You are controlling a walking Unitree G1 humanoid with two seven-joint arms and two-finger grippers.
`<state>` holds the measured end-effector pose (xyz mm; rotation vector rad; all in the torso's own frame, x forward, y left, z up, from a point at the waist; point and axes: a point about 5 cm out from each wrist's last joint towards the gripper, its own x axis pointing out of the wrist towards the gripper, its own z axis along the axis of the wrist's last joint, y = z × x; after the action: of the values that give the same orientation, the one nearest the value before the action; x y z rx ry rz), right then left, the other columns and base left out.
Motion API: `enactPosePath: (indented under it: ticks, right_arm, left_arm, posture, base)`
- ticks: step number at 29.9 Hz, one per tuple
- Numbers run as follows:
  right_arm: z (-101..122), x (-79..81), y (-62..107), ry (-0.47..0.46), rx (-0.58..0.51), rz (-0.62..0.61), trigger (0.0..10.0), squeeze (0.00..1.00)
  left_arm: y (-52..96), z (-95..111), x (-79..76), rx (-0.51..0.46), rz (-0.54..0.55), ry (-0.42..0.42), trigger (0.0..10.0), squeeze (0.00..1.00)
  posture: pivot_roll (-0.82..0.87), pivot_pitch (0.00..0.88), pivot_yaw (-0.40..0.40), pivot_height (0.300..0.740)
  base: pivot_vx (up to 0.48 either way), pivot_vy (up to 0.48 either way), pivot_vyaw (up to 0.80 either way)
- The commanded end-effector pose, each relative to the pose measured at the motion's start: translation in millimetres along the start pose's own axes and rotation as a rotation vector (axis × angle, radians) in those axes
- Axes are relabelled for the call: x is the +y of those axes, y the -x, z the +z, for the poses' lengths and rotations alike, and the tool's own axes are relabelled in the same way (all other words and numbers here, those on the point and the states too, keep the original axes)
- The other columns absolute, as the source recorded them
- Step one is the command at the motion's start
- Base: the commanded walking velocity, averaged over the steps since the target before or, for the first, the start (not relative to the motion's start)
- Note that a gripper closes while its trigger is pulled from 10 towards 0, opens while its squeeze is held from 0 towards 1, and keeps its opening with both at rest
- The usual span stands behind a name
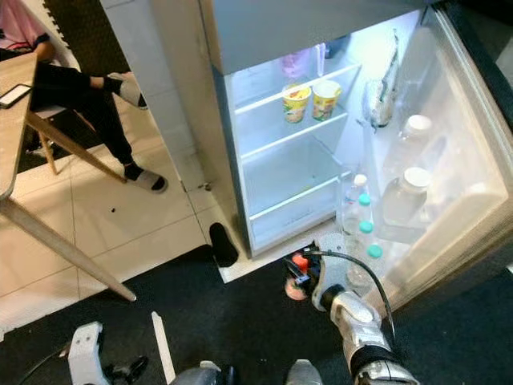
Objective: Restocking fridge
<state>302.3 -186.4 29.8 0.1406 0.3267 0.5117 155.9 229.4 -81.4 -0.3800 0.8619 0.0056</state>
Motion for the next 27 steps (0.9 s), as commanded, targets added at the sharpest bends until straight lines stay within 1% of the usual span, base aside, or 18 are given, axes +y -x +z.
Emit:
enactPosePath:
  ticks: [1,2,3,4,5,6,7,8,9,11,12,15,16,18,19,24,25,27]
  right_arm:
    - [16,1.5,-5.1,0.009,-0.064,0.036,10.0,0.0]
    - [16,1.5,-5.1,0.009,-0.064,0.036,10.0,0.0]
    - [31,0.2,-8.1,0.022,-0.113,0.046,10.0,0.0]
    - [50,-2.5,-10.7,0.041,-0.177,0.041,10.0,0.0]
    - [66,-6.6,-11.8,0.053,-0.229,0.016,10.0,0.0]
    - [66,-6.6,-11.8,0.053,-0.229,0.016,10.0,0.0]
    - [91,-14.7,-10.8,0.073,-0.308,-0.036,10.0,0.0]
    - [91,-14.7,-10.8,0.073,-0.308,-0.036,10.0,0.0]
    - [99,-18.7,-9.6,0.084,-0.327,-0.067,10.0,0.0]
    - [115,-29.5,-5.9,0.107,-0.362,-0.168,10.0,0.0]
    - [115,-29.5,-5.9,0.107,-0.362,-0.168,10.0,0.0]
    - [128,-40.3,0.7,0.13,-0.397,-0.259,10.0,0.0]
    - [128,-40.3,0.7,0.13,-0.397,-0.259,10.0,0.0]
    - [134,-46.7,5.3,0.129,-0.415,-0.308,10.0,0.0]
    - [134,-46.7,5.3,0.129,-0.415,-0.308,10.0,0.0]
    - [145,-73.9,28.5,0.141,-0.429,-0.505,10.0,0.0]
    - [145,-73.9,28.5,0.141,-0.429,-0.505,10.0,0.0]
    - [148,-82.2,37.1,0.144,-0.435,-0.556,10.0,0.0]
  left_arm:
    - [5.4,-9,8.1,0.031,0.04,0.012,10.0,0.0]
    - [5.4,-9,8.1,0.031,0.04,0.012,10.0,0.0]
    - [5.1,-9,7.6,0.027,0.044,0.018,10.0,0.0]
    - [4.4,-10,6.2,0.027,0.043,0.018,10.0,0.0]
    - [3.5,-10,4.4,0.026,0.039,0.017,10.0,0.0]
    - [3.5,-10,4.4,0.026,0.039,0.017,10.0,0.0]
    - [1.8,-10,1.1,0.024,0.032,0.015,10.0,0.0]
    - [1.8,-10,1.1,0.024,0.032,0.015,10.0,0.0]
    - [1.1,-10,0.0,0.023,0.031,0.015,10.0,0.0]
    - [-0.5,-9,-3.0,0.023,0.02,0.008,10.0,0.0]
    - [-0.5,-9,-3.0,0.023,0.02,0.008,10.0,0.0]
    - [-2.0,-7,-5.2,0.016,0.016,0.011,10.0,0.0]
    - [-2.0,-7,-5.2,0.016,0.016,0.011,10.0,0.0]
    - [-2.5,-6,-5.9,0.012,0.015,0.014,10.0,0.0]
    - [-2.5,-6,-5.9,0.012,0.015,0.014,10.0,0.0]
    - [-1.8,-9,-6.0,0.016,0.017,0.02,10.0,0.0]
    - [-1.8,-9,-6.0,0.016,0.017,0.02,10.0,0.0]
    - [-1.3,-11,-5.7,0.018,0.018,0.022,10.0,0.0]
  posture:
    - [-0.09,0.138,0.096,0.74]
    - [-0.09,0.138,0.096,0.74]
    - [-0.09,0.138,0.094,0.74]
    - [-0.08,0.133,0.092,0.74]
    - [-0.08,0.132,0.092,0.74]
    - [-0.08,0.132,0.092,0.74]
    - [-0.08,0.126,0.091,0.74]
    - [-0.08,0.126,0.091,0.74]
    - [-0.08,0.125,0.091,0.74]
    - [-0.07,0.12,0.088,0.74]
    - [-0.07,0.12,0.088,0.74]
    - [-0.07,0.116,0.086,0.74]
    - [-0.07,0.116,0.086,0.74]
    - [-0.06,0.115,0.085,0.74]
    - [-0.06,0.115,0.085,0.74]
    - [-0.06,0.111,0.084,0.74]
    - [-0.06,0.111,0.084,0.74]
    - [-0.06,0.111,0.084,0.74]
  base:
    - [0.0,0.0,0.0]
    - [0.0,0.0,0.0]
    - [0.0,0.0,0.0]
    - [0.0,0.0,0.0]
    - [0.0,0.0,0.0]
    - [0.0,0.0,0.0]
    - [0.0,0.0,0.0]
    - [0.0,0.0,0.0]
    - [0.0,0.0,0.0]
    - [0.0,0.0,0.0]
    - [0.0,0.0,0.0]
    - [0.0,0.0,0.0]
    - [0.0,0.0,0.0]
    - [0.0,0.0,0.0]
    - [0.0,0.0,0.0]
    - [0.0,0.0,0.0]
    - [0.0,0.0,0.0]
    - [0.0,0.0,0.0]
